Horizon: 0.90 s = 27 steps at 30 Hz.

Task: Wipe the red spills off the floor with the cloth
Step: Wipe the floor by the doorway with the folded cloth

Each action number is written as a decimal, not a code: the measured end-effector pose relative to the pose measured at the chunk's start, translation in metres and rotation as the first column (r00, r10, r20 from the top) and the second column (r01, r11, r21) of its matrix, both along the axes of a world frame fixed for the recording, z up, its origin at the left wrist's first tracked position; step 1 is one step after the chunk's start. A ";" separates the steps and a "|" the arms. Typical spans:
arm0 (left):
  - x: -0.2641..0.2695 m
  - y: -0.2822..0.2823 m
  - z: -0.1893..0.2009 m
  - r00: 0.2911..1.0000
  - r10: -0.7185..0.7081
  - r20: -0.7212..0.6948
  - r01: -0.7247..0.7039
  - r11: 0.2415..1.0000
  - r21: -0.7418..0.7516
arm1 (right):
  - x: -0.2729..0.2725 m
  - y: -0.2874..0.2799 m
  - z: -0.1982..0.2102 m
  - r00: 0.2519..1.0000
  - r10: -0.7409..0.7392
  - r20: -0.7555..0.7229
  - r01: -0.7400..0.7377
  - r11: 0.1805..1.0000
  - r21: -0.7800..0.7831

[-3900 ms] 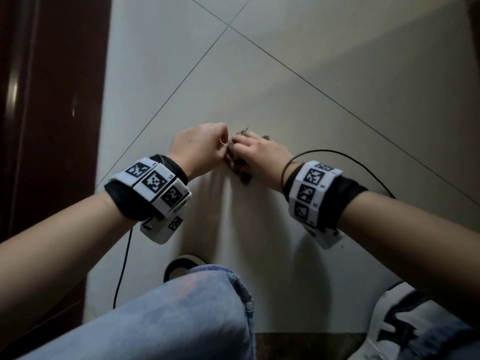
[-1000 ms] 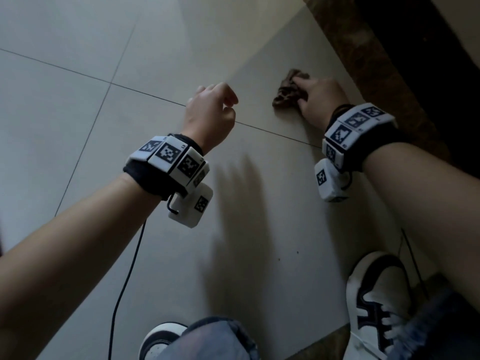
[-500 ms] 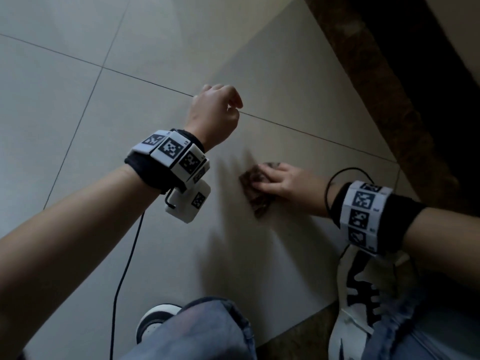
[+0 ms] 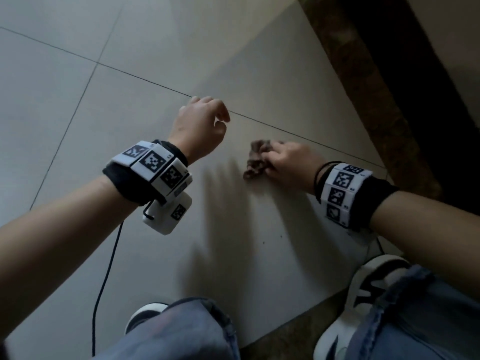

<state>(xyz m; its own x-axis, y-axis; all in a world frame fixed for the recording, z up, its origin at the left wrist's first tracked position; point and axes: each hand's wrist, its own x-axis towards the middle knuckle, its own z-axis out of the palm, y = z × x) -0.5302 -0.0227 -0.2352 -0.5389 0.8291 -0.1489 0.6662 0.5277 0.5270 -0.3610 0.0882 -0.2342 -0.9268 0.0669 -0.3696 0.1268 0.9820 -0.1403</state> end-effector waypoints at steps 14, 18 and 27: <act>0.042 0.055 0.001 0.969 -0.245 0.024 0.246 0.968 -0.048 | 0.049 0.097 -0.004 0.507 -0.858 -0.077 0.860 0.499 0.106; 0.038 0.061 0.001 0.979 -0.200 0.044 0.202 0.979 -0.037 | 0.067 0.117 -0.003 0.481 -0.871 -0.094 0.872 0.466 0.147; 0.030 0.051 0.010 0.992 -0.085 0.096 0.092 0.994 -0.065 | 0.047 0.035 0.007 0.929 -0.359 0.086 0.358 0.933 0.027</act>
